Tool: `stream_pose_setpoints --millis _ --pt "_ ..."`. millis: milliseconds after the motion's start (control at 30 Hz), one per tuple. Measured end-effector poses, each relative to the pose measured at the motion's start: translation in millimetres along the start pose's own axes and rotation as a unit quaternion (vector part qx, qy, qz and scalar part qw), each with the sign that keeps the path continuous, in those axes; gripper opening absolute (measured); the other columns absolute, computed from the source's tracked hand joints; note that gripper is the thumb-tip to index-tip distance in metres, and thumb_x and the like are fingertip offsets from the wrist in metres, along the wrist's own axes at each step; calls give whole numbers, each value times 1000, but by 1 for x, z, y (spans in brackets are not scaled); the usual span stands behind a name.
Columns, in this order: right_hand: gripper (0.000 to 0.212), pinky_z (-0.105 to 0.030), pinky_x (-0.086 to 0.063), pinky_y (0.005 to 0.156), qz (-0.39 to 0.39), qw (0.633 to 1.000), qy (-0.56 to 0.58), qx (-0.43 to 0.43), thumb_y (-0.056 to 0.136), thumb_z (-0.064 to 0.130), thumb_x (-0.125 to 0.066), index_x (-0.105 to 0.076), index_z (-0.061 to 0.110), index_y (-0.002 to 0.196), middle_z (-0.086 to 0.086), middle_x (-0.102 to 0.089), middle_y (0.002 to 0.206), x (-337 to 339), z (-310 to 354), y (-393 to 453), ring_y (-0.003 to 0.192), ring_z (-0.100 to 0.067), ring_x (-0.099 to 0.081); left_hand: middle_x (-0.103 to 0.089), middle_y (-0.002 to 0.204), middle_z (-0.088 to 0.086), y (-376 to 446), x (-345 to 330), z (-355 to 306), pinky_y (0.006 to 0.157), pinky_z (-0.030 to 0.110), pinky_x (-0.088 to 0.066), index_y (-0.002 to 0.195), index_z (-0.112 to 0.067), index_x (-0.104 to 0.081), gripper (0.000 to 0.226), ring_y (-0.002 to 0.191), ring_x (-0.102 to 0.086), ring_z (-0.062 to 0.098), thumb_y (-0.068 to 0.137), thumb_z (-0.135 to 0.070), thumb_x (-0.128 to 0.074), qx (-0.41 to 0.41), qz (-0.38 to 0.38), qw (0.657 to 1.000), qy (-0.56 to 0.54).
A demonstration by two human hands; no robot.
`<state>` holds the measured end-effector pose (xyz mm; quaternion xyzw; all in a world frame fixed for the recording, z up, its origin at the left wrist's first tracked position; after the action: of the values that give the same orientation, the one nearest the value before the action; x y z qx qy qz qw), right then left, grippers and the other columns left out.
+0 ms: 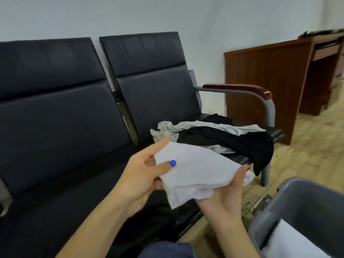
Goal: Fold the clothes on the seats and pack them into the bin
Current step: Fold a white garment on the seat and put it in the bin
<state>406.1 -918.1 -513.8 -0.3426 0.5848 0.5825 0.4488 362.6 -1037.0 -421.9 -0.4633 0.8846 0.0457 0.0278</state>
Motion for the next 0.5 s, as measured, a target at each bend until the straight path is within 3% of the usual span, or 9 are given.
stream_pose_setpoints --millis 100,167,200,233,267,333,367,433,500 --pt "66 -42 -7 119 -119 973 -168 108 97 55 -38 -40 6 142 -14 -39 149 36 49 -14 142 -27 -29 -73 100 -10 4 -11 35 55 29 -56 118 -29 -60 52 86 -71 14 81 8 -63 26 46 998 46" --pt "65 -37 -1 119 -159 968 -161 110 99 56 -25 -39 11 143 -7 -35 151 50 59 -25 144 -21 -24 -73 100 -6 7 -16 55 54 28 -56 116 -32 -59 55 81 -71 12 81 10 -63 47 68 994 70" --pt "63 -37 -3 119 -165 967 -158 112 96 56 -35 -44 12 141 -6 -38 150 50 59 -27 142 -21 -28 -73 102 -3 6 -19 65 55 29 -56 117 -32 -59 56 80 -71 13 81 11 -63 61 80 992 78" --pt "62 -40 -11 119 -146 973 -133 117 87 53 -57 -54 13 134 -6 -43 147 49 62 -28 138 -23 -36 -72 104 -1 6 -22 74 58 30 -57 119 -31 -58 57 80 -71 15 81 11 -63 75 94 989 84" --pt "67 -44 -21 116 -138 979 -99 113 67 47 -80 -65 13 123 -7 -50 142 50 68 -36 131 -26 -45 -72 105 -1 5 -26 83 62 31 -58 121 -30 -56 58 81 -71 18 81 11 -63 87 113 986 89" --pt "79 -48 -37 107 -179 963 -88 180 36 33 -96 -73 13 109 -8 -59 132 61 88 -52 121 -29 -55 -72 107 -6 4 -31 95 71 33 -59 126 -31 -51 59 86 -71 23 82 6 -67 96 154 977 111" --pt "80 -49 -40 104 -191 958 -109 184 41 35 -95 -71 13 113 -9 -60 131 57 95 -58 120 -30 -56 -72 107 -8 4 -32 99 75 32 -58 127 -33 -48 60 89 -71 23 82 -2 -71 98 172 972 124" --pt "66 -49 -30 112 -251 925 -223 179 77 45 -73 -57 12 132 -9 -53 139 69 114 -79 129 -29 -49 -72 103 -11 6 -33 104 82 29 -57 125 -42 -43 60 93 -70 16 78 -22 -76 103 200 961 163" --pt "56 -54 -38 106 -250 931 -170 205 82 46 -64 -61 14 128 -8 -56 135 62 123 -105 125 -31 -52 -71 101 -19 6 -33 110 91 26 -52 124 -47 -41 52 97 -67 4 84 -30 -69 100 233 934 251"
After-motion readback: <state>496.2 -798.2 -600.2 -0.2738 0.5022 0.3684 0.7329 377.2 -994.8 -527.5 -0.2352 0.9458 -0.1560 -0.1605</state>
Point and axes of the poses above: each hand's wrist, its own y-axis towards the middle knuckle, its own x-axis out of the back of the hand, z = x × y, the point moved 5 cm from there along y, towards the middle knuckle
